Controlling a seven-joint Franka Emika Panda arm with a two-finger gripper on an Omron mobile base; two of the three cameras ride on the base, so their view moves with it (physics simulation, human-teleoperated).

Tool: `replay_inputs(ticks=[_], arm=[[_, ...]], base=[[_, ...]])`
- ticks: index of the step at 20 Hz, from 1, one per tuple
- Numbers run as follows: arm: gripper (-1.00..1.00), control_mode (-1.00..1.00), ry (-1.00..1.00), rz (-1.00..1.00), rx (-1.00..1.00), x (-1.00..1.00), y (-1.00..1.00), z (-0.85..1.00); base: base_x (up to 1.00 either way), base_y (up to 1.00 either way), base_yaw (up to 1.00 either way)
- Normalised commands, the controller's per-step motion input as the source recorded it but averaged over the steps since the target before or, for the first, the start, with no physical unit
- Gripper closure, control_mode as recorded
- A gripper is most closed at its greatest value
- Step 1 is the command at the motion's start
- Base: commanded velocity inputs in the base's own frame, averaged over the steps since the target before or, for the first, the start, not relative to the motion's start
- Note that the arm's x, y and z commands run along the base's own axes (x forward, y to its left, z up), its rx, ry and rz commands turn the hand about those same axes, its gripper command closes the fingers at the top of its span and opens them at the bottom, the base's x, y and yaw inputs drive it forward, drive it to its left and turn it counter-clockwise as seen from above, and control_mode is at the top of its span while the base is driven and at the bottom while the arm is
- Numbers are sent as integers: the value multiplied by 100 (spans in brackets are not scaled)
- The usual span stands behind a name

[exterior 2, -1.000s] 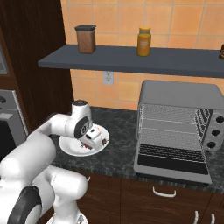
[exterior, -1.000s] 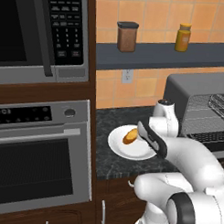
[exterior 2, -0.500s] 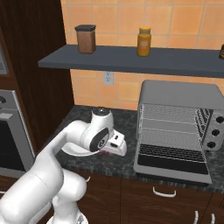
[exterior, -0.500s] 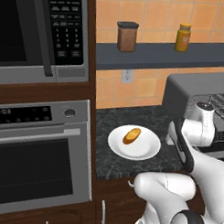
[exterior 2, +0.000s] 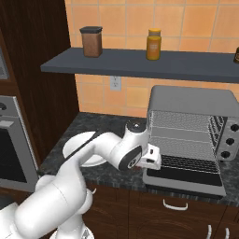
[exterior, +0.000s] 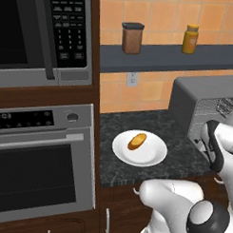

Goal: Pick up the kebab skewer and baguette bread, and place them inside the toaster oven. Close the toaster oven door and start by setting the timer.

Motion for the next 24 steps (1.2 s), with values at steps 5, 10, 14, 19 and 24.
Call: replay_inputs(ticks=[5,10,14,19,24], arm=[[100,-100,0,1,-4,36,-34,6],[100,-100,-3,2,-12,49,-4,-7],[100,-100,0,3,-8,23,-14,-18],[100,-100,0,3,0,1,-39,-12],[100,-100,0,0,0,23,-16,0]], base=[[0,0,0],[0,0,0],[0,0,0],[0,0,0],[0,0,0]])
